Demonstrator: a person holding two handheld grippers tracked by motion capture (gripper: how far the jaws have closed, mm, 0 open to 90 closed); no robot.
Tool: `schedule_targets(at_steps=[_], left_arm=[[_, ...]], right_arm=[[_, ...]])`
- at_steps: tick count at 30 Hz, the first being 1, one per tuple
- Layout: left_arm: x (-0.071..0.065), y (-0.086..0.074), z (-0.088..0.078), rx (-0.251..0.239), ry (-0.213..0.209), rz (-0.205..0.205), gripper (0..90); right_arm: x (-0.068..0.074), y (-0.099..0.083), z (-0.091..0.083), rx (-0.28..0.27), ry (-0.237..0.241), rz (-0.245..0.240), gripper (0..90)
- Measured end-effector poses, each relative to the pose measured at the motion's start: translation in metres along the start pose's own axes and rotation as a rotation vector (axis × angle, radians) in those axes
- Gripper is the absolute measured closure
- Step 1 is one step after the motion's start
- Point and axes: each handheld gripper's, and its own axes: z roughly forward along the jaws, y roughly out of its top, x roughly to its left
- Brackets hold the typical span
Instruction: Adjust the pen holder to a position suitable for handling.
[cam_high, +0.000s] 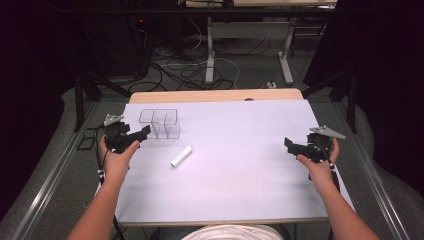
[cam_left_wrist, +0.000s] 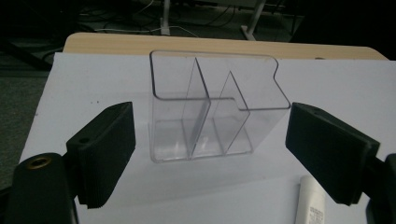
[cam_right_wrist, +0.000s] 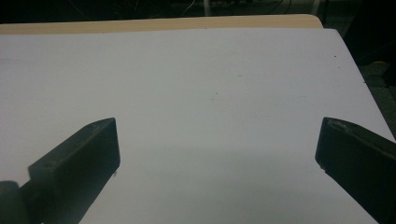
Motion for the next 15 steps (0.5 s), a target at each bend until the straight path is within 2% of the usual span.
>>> schedule_targets(at_steps=[6,10,15], left_arm=[[-0.001,0.023,0.003,-0.021,0.035,0.001,22.7],[0.002,0.04,0.002,-0.047,0.059,-0.016,33.4],[0.004,0.055,0.005,-0.048,0.112,0.007,38.6]], right_arm=[[0.002,-0.001,0.0,-0.004,0.007,0.005,0.5],[0.002,0.0,-0.001,-0.011,0.0,-0.007,2.7],[0.003,0.0,-0.001,-0.01,-0.001,0.01,3.5]])
